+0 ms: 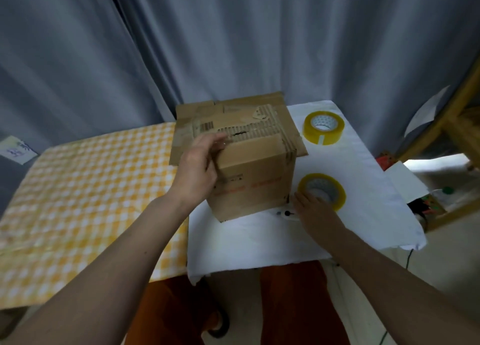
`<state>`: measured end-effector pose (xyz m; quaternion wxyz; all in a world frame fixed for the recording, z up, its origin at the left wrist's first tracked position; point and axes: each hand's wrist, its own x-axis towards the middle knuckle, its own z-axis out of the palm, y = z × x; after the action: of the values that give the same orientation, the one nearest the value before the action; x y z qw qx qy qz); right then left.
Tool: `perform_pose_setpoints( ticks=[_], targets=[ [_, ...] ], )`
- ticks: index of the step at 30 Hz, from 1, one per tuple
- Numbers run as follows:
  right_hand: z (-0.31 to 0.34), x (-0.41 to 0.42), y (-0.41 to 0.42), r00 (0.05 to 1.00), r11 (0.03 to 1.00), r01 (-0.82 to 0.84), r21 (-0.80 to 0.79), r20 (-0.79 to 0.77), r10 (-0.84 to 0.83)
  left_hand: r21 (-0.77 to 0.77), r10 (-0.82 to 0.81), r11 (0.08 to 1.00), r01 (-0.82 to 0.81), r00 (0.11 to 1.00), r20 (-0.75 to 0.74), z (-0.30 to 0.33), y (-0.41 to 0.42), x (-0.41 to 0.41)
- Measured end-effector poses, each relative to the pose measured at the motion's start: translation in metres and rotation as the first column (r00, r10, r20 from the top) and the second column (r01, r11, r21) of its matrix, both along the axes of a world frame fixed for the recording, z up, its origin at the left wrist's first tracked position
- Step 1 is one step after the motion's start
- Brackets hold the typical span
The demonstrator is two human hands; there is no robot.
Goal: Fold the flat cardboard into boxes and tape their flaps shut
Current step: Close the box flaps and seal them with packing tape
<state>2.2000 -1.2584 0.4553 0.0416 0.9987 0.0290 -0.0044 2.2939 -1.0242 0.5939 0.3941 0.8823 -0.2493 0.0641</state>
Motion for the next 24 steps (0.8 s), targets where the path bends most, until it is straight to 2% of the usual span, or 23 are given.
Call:
perform_pose_setpoints(
  ticks=[1,2,3,4,6,7,8,9,11,12,13,15,16,18,20,24],
  targets=[
    [0.002,-0.002,0.001,1.0,0.997,0.013,0.072,-0.004,-0.012,0.025,0.039,0.999,-0.041,0.997,0.065,-0.004,0.005,0.0],
    [0.001,-0.007,-0.002,1.0,0.998,-0.008,0.058,-0.019,0.009,0.055,0.087,0.994,-0.094,0.989,0.122,-0.008,0.01,0.0],
    [0.003,-0.016,-0.005,0.997,0.996,-0.078,-0.044,-0.014,0.078,0.073,0.129,0.987,-0.141,0.98,0.151,-0.012,0.015,-0.001],
    [0.0,-0.021,-0.008,0.99,0.99,-0.13,-0.057,-0.064,0.126,0.07,0.146,0.985,-0.157,0.978,0.148,-0.015,0.02,-0.002],
    [0.005,-0.027,-0.004,0.998,0.991,-0.021,0.132,-0.059,0.029,0.003,0.107,0.994,-0.108,0.992,0.065,-0.017,0.028,-0.006],
    [0.016,-0.028,0.002,0.999,0.992,0.044,0.119,-0.032,-0.041,-0.043,0.081,0.996,-0.08,0.997,0.011,-0.016,0.031,-0.007],
    [0.019,-0.026,0.008,0.998,0.998,-0.005,0.063,0.066,0.001,-0.066,0.071,0.995,-0.072,0.997,-0.01,-0.016,0.035,-0.008],
    [0.024,-0.026,0.019,0.998,0.989,-0.045,0.141,0.038,0.04,-0.052,0.086,0.995,-0.085,0.996,0.006,-0.015,0.039,-0.009],
    [0.041,-0.013,0.041,0.967,0.936,-0.187,0.298,0.224,0.122,0.035,0.126,0.991,-0.129,0.988,0.09,-0.018,0.047,-0.009],
    [0.051,-0.006,0.052,0.924,0.906,-0.225,0.358,0.373,0.082,0.071,0.13,0.988,-0.138,0.985,0.113,-0.019,0.05,-0.009],
    [0.066,0.0,0.066,0.87,0.899,-0.274,0.342,0.486,0.08,0.091,0.125,0.987,-0.136,0.985,0.116,-0.021,0.052,-0.01],
    [0.096,0.015,0.093,0.783,0.892,-0.372,0.257,0.603,0.152,0.108,0.13,0.984,-0.143,0.985,0.113,-0.024,0.055,-0.011],
    [0.107,0.026,0.104,0.796,0.887,-0.371,0.273,0.585,0.153,0.113,0.14,0.982,-0.152,0.984,0.108,-0.025,0.056,-0.011],
    [0.125,0.05,0.119,0.888,0.894,-0.285,0.347,0.445,0.111,0.112,0.156,0.98,-0.166,0.983,0.094,-0.027,0.057,-0.012],
    [0.129,0.068,0.126,0.937,0.923,-0.209,0.322,0.336,0.095,0.111,0.148,0.982,-0.155,0.986,0.069,-0.027,0.059,-0.012],
    [0.124,0.082,0.127,0.941,0.946,-0.157,0.283,0.334,0.056,0.101,0.128,0.987,-0.129,0.992,0.008,-0.028,0.065,-0.009]
  ],
)
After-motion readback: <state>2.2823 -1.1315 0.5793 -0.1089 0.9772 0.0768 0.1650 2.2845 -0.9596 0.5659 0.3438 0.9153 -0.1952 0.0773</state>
